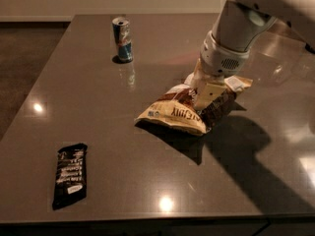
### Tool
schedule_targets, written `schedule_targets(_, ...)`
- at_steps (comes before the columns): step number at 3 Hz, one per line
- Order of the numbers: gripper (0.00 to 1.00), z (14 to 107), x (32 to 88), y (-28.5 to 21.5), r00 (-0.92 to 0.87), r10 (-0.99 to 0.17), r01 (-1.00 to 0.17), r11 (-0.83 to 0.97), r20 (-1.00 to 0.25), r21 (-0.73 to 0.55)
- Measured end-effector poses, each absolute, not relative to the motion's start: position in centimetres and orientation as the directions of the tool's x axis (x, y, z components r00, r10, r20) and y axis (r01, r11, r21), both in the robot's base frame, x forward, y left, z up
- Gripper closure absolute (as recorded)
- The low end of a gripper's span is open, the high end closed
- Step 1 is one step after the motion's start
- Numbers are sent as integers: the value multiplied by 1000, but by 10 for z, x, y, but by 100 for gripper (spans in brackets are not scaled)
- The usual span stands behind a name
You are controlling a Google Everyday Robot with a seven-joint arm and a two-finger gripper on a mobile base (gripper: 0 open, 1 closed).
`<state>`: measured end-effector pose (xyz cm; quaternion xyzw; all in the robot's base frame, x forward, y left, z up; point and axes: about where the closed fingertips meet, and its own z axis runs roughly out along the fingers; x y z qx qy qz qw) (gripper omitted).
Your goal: Move brown chip bag near rxbar chocolate
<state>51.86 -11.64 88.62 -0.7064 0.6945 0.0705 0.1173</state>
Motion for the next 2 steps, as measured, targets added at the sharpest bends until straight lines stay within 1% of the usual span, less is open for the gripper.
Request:
schedule_targets(1,90,911,507,-99,66,-943,-995,-38,-327,-90)
schedule_targets(2,100,946,486,-71,120,-898,-990,-77,-423,-116)
